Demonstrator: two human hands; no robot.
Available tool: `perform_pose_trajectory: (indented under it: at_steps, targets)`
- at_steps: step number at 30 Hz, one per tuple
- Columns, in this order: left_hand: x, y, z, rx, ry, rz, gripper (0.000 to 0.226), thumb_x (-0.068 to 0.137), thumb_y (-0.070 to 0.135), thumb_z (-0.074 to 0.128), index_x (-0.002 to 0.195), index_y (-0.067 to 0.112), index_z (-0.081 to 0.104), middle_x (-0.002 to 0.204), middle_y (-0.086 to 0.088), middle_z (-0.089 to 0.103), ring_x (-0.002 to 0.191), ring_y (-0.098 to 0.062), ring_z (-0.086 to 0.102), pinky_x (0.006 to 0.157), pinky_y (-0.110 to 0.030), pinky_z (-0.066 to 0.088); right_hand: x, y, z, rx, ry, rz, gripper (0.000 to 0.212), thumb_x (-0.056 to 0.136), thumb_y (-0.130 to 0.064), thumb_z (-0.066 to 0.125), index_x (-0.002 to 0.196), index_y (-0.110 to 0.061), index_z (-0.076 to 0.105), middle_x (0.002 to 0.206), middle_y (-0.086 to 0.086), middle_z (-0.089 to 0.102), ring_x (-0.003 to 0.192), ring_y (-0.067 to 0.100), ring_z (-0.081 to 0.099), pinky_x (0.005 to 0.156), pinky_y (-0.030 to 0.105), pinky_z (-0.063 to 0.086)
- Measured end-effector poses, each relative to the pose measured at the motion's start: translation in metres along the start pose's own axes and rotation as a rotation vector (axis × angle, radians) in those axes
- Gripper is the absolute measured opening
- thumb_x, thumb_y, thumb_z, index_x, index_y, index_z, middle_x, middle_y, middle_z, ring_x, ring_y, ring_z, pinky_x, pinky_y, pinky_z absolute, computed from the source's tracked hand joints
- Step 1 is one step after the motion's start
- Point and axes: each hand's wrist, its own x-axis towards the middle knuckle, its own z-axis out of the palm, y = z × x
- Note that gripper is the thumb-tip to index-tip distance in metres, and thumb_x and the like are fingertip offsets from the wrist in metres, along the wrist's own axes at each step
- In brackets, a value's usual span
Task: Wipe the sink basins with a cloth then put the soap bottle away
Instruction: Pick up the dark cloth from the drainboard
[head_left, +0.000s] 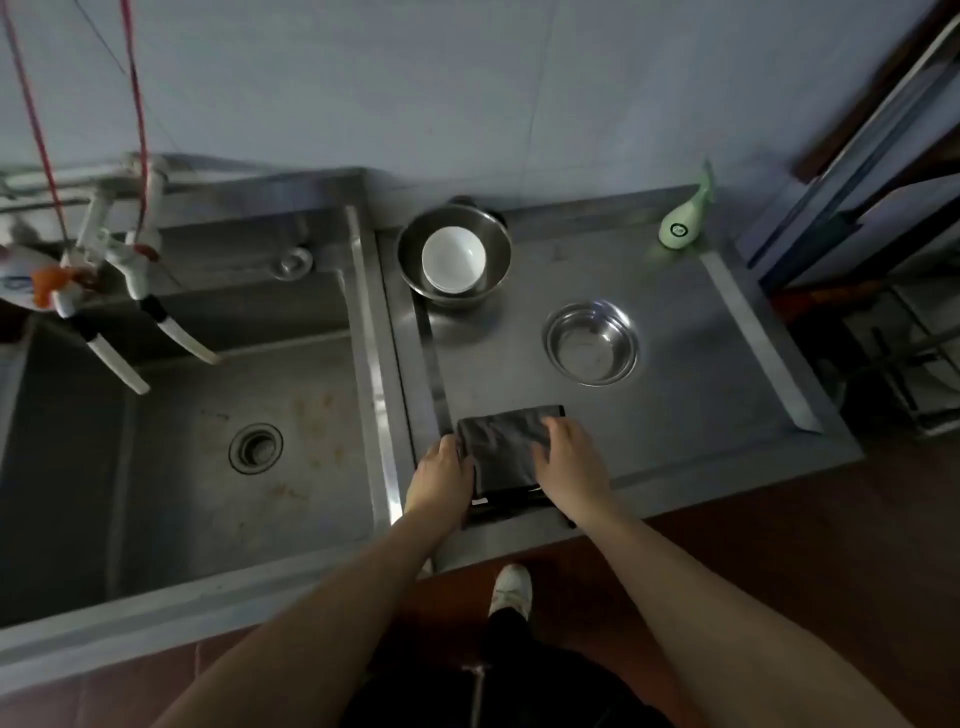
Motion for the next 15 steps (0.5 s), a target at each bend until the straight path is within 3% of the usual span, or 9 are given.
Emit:
perform_pose_trajectory:
  at_steps: [3,8,15]
  targets:
    - [0.011,0.01,0.023,-0.043,0.038,-0.096,0.016,0.101,0.024,0.048,0.111,0.013,0.054,0.113,-0.01,0.061,0.1,-0.029,0.06,0.08,-0.04,0.05,0.012,0.017,0.006,-0.001,-0.063,-0.024,0.047,0.103,-0.035,0.057,0.143,-0.012,0.051,0.141,0.009,0.053,0.125,0.027,0.056,0.097,0.04,0.053]
    - [0.023,0.015,0.048,-0.071,0.079,-0.221,0.03,0.1,0.022,0.052,0.13,0.015,0.052,0.124,-0.009,0.06,0.107,-0.025,0.06,0.09,-0.039,0.053,0.03,0.033,0.021,-0.014,-0.136,-0.033,0.05,0.099,-0.038,0.064,0.141,-0.014,0.054,0.142,0.008,0.054,0.127,0.026,0.056,0.098,0.039,0.054]
    - [0.038,0.013,0.073,-0.105,0.068,-0.318,0.048,0.098,0.017,0.058,0.144,0.017,0.042,0.134,-0.012,0.055,0.12,-0.031,0.058,0.101,-0.046,0.048,0.046,0.047,0.049,-0.012,-0.209,0.116,0.061,0.095,-0.041,0.07,0.145,-0.015,0.047,0.143,0.016,0.046,0.123,0.036,0.054,0.096,0.046,0.053]
